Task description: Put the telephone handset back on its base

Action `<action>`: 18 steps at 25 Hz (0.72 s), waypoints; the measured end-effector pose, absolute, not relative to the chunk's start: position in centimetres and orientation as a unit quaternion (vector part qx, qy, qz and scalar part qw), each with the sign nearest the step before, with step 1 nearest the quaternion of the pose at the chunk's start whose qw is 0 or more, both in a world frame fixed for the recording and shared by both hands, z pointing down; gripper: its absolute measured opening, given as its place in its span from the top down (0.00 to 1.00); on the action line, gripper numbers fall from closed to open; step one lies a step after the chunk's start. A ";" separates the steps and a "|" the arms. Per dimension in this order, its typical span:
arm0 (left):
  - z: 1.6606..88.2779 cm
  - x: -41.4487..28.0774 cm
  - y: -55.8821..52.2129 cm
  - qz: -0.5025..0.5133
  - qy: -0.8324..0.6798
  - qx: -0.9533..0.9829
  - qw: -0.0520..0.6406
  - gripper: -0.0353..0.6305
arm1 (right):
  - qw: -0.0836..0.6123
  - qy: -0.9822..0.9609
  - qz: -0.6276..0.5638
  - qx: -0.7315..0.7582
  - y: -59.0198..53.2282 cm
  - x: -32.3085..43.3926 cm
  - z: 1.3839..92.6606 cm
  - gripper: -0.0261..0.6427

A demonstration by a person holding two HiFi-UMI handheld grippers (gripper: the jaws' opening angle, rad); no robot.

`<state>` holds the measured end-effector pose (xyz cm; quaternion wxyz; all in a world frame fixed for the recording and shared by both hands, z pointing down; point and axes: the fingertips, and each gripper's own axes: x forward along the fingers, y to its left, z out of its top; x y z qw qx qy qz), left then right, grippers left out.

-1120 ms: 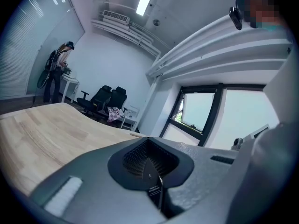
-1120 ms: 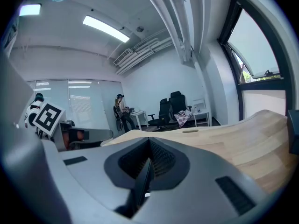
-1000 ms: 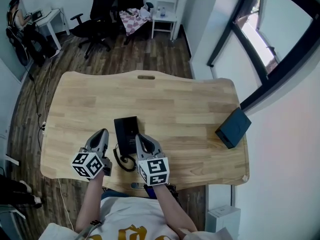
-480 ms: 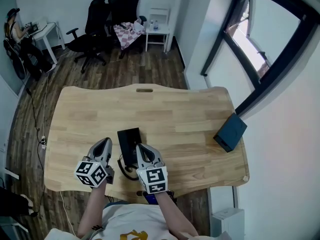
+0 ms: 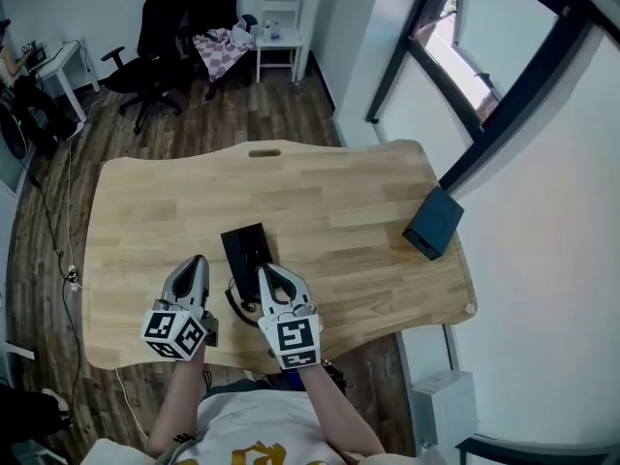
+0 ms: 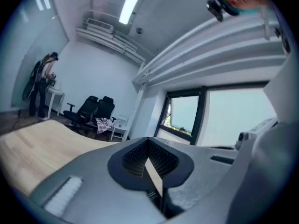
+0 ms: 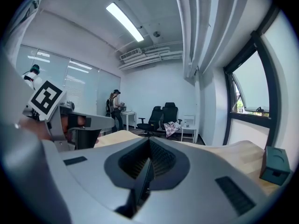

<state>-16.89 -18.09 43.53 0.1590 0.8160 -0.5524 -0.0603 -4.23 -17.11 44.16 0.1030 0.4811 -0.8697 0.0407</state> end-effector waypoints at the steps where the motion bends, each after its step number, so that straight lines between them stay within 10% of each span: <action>1: 43.5 -17.0 -18.1 -0.077 -0.551 0.813 0.173 0.94 | 0.098 -0.870 0.045 0.481 -17.0 -4.3 44.1 0.95; 18: 44.0 -14.6 -18.8 -0.015 -0.563 0.817 0.121 0.94 | 0.084 -0.882 0.065 0.458 -18.1 -3.8 44.5 0.95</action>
